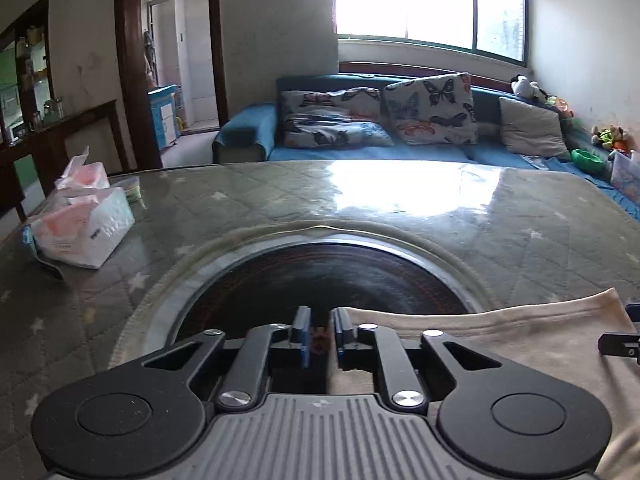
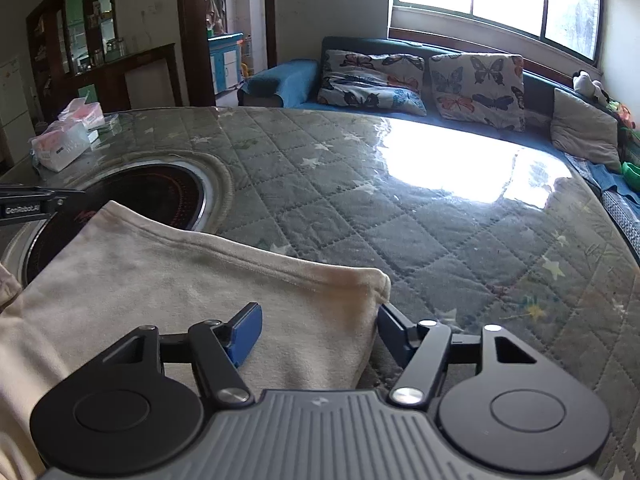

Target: Fold clothes

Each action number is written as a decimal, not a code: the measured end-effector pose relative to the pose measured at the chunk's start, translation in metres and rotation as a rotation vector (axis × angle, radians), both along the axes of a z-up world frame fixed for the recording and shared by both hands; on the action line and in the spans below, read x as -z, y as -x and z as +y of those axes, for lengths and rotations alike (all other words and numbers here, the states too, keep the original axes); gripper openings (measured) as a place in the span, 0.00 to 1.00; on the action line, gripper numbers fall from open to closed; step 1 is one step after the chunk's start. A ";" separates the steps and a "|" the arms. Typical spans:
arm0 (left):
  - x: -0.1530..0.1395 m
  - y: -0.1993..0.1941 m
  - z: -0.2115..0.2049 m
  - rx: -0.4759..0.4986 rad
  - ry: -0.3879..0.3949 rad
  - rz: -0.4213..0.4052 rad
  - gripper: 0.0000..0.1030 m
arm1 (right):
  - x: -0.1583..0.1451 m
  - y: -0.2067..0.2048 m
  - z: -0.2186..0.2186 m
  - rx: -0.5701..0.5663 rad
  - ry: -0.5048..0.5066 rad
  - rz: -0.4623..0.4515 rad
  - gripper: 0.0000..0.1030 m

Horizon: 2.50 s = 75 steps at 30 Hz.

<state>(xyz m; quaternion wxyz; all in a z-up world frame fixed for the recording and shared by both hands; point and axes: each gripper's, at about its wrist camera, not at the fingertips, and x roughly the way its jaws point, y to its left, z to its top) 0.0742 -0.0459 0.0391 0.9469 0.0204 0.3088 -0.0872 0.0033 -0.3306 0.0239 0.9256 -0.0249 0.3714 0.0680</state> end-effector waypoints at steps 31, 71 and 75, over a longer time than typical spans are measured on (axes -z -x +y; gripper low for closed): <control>0.012 0.019 -0.029 0.144 -0.075 0.044 1.00 | -0.035 0.042 0.016 -0.181 0.085 -0.037 0.58; 0.029 0.031 -0.024 0.146 -0.095 0.110 1.00 | -0.014 0.186 0.148 -0.824 0.154 0.057 0.02; 0.029 0.032 -0.023 0.146 -0.096 0.107 1.00 | -0.012 0.188 0.149 -0.817 0.138 0.064 0.04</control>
